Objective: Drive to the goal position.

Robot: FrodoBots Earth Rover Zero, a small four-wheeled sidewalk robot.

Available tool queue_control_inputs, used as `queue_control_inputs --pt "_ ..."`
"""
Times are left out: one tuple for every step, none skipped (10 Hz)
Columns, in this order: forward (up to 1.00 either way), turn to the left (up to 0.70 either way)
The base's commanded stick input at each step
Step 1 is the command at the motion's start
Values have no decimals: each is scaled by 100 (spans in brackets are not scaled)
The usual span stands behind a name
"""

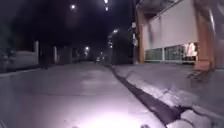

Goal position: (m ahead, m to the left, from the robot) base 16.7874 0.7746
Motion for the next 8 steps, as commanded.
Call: queue_control_inputs --pt "70 0" --pt "70 0" --pt "70 0" --pt "70 0" --pt "70 0" --pt "70 0" --pt "70 0" --pt "70 0"
